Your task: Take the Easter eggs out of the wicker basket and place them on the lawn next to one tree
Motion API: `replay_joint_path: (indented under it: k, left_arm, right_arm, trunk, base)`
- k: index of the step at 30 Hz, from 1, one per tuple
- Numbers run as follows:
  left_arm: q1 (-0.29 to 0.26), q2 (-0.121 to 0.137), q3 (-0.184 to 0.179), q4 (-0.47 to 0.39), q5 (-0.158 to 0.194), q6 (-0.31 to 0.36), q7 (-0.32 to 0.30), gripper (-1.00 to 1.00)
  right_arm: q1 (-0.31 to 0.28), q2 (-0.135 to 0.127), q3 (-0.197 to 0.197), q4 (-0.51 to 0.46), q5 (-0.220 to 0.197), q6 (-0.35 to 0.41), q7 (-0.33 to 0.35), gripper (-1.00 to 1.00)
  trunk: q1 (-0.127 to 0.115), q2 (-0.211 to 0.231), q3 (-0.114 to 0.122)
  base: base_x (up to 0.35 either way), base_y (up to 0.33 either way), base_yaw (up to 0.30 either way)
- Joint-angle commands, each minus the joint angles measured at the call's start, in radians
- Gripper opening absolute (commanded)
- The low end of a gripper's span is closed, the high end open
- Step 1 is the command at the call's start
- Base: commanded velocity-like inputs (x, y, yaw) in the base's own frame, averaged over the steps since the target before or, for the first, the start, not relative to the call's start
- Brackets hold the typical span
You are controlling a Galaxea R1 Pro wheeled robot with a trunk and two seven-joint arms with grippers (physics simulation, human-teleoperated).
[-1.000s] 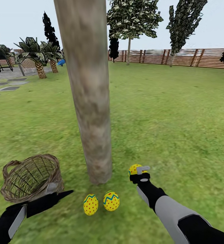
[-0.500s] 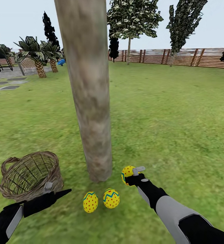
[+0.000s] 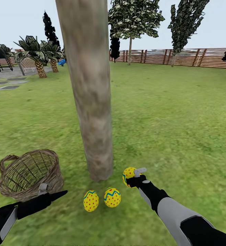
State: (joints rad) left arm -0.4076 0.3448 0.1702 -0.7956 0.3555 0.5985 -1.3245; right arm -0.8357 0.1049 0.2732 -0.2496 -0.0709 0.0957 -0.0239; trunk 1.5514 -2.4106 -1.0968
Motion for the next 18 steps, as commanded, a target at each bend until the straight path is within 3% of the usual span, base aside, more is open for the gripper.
replay_joint_path:
  k: [1, 10, 15, 18]
  left_arm:
    - [0.0, 0.003, 0.0, 0.001, 0.003, 0.011, -0.002, 1.0]
    - [0.0, 0.005, 0.002, 0.001, 0.002, 0.011, -0.002, 1.0]
    - [0.0, 0.005, 0.002, 0.001, 0.002, 0.011, -0.002, 1.0]
    - [0.0, 0.005, 0.025, 0.001, 0.002, 0.011, -0.002, 1.0]
  right_arm:
    - [0.0, -0.001, 0.007, -0.001, -0.007, 0.006, -0.002, -1.0]
    - [0.0, -0.001, 0.007, -0.002, -0.003, 0.004, -0.002, -1.0]
    - [0.0, 0.005, 0.011, -0.004, 0.004, -0.045, -0.004, -1.0]
    - [0.0, 0.003, 0.011, -0.005, 0.007, -0.047, -0.005, -1.0]
  trunk:
    - [0.004, -0.008, -0.004]
    - [0.038, -0.071, -0.032]
    - [0.05, -0.09, -0.05]
    - [0.051, -0.091, -0.061]
  base:
    - [0.0, 0.0, 0.0]
    - [0.0, 0.0, 0.0]
    - [0.0, 0.0, 0.0]
    - [0.0, 0.0, 0.0]
